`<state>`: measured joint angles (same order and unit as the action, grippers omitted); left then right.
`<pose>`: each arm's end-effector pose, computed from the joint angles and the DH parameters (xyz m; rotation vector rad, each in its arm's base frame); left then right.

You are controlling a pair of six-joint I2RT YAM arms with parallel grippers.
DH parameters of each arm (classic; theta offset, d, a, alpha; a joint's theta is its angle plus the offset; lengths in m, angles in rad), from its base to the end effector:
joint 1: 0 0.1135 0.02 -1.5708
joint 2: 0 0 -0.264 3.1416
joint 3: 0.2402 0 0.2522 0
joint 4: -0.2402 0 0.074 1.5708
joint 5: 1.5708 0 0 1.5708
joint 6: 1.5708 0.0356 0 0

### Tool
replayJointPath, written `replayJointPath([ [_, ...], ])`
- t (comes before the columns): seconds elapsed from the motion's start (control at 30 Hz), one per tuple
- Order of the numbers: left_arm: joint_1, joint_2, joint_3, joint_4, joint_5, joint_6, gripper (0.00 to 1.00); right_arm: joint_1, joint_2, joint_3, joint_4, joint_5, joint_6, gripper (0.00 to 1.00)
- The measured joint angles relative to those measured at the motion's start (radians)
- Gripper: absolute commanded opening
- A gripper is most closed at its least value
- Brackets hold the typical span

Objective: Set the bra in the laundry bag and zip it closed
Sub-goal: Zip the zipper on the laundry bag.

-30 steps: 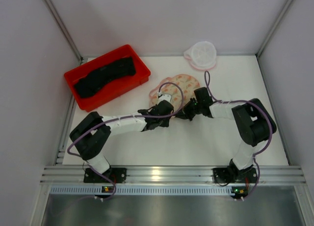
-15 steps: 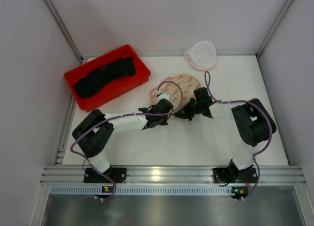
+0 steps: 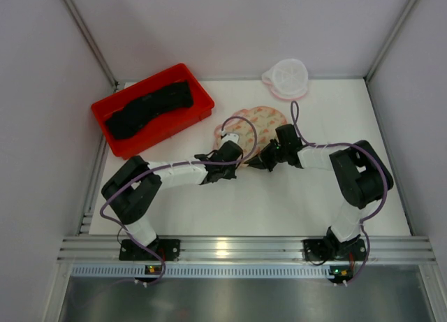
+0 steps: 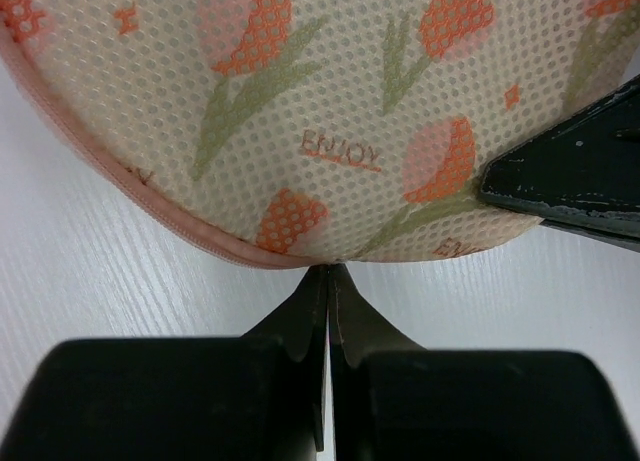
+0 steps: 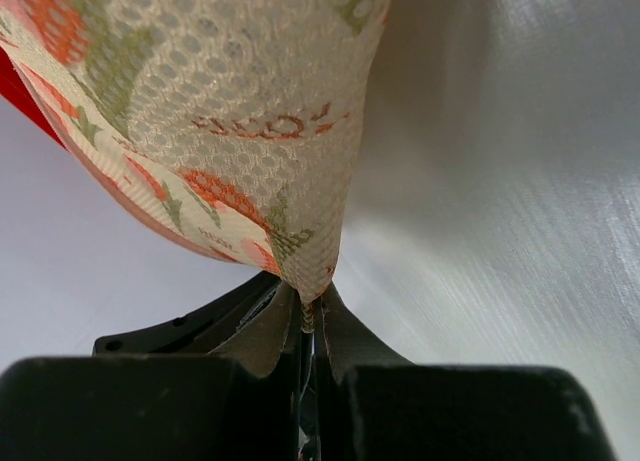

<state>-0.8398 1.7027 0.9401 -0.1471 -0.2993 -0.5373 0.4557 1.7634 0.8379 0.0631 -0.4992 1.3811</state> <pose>0.2345 -0.2458 0.1641 0.2426 2.4286 -0.2477 0.2927 0.1624 0.1331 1.0207 2.6417 1.2649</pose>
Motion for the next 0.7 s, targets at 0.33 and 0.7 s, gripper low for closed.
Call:
replayJointPath([
  [0.33,0.057,-0.062,-0.062,0.029,0.053,0.048,0.0,-0.006,-0.001,-0.012,-0.01,-0.003,-0.067,0.0],
  [0.7,0.083,-0.153,-0.118,0.083,0.204,0.205,0.0,-0.055,-0.001,0.063,-0.149,-0.033,-0.361,0.46],
])
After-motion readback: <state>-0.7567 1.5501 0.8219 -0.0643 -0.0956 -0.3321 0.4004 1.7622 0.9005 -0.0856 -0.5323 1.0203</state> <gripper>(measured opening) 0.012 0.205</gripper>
